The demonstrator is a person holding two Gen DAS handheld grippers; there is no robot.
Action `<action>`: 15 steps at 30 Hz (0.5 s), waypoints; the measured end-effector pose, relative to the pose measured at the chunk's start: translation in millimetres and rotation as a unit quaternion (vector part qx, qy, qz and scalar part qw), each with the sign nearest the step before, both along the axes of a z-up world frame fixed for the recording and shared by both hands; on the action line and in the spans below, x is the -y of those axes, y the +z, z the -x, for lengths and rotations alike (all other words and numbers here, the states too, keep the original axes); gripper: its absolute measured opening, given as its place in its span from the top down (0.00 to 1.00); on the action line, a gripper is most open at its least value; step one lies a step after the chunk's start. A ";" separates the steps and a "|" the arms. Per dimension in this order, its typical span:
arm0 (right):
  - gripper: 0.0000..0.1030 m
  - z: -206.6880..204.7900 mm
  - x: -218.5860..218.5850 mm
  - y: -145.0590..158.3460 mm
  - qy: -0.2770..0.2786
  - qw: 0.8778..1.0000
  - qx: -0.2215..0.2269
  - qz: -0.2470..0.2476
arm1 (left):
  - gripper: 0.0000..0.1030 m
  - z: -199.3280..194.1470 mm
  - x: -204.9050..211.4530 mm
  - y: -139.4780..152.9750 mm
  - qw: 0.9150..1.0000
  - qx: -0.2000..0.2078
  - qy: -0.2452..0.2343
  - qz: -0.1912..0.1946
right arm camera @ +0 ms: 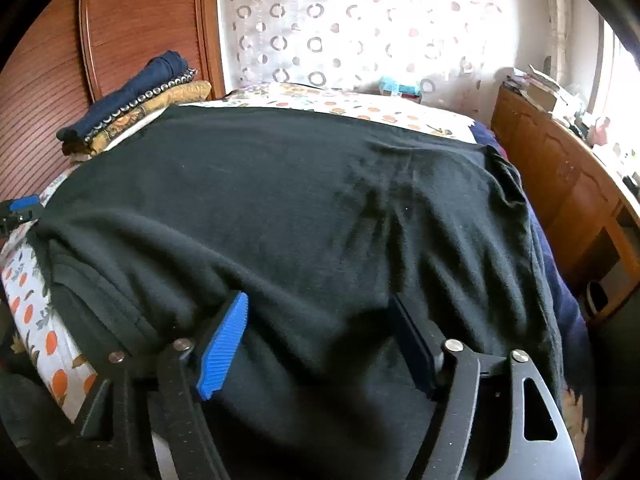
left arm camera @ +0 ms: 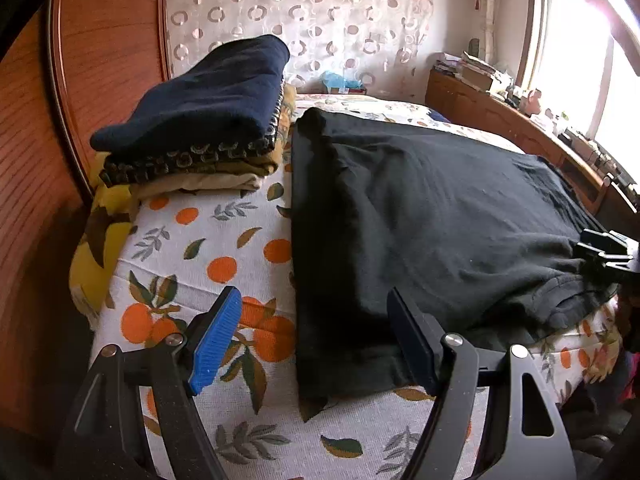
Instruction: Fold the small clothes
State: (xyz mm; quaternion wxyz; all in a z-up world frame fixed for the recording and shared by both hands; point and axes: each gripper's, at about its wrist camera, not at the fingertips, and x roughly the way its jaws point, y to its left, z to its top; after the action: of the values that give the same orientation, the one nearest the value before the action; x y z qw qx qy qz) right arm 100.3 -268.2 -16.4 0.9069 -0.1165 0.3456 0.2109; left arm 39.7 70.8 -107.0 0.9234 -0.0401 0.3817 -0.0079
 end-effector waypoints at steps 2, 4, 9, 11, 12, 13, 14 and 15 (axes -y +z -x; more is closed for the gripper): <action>0.23 -0.7 -5.5 -1.1 0.000 1.000 -0.002 0.000 | 0.26 -2.2 -1.1 -1.1 1.000 -0.003 -0.004 0.011; 0.22 0.6 -8.8 -1.8 0.000 1.000 -0.003 0.001 | 0.26 -4.9 -1.2 -2.5 1.000 -0.006 -0.005 0.015; 0.21 3.4 -9.7 -0.5 0.000 1.000 -0.003 0.001 | 0.47 -9.5 -3.4 -4.5 1.000 -0.009 -0.007 0.026; 0.21 3.6 -8.9 -0.4 0.000 1.000 -0.003 0.000 | 0.52 -11.7 -2.1 -6.0 1.000 -0.013 -0.011 0.026; 0.20 3.6 -8.8 -0.4 0.000 1.000 -0.003 0.001 | 0.52 -12.9 -1.7 -7.2 0.999 -0.015 -0.011 0.025; 0.20 3.6 -8.4 -0.5 0.000 1.000 -0.003 0.001 | 0.52 -14.3 -1.4 -7.9 1.000 -0.017 -0.011 0.023; 0.20 3.7 -9.4 -1.0 0.000 1.000 -0.003 0.001 | 0.52 -15.1 0.4 -8.1 1.000 -0.017 -0.012 0.018; 0.20 3.8 -8.3 -0.5 0.000 1.000 -0.003 0.001 | 0.52 -16.1 0.9 -8.1 1.000 -0.018 -0.012 0.014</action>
State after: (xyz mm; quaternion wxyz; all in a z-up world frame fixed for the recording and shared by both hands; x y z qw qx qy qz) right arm 96.5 -259.8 -16.9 0.9057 -0.1164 0.3486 0.2113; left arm 55.9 69.9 -115.1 0.9156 -0.0490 0.3983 -0.0234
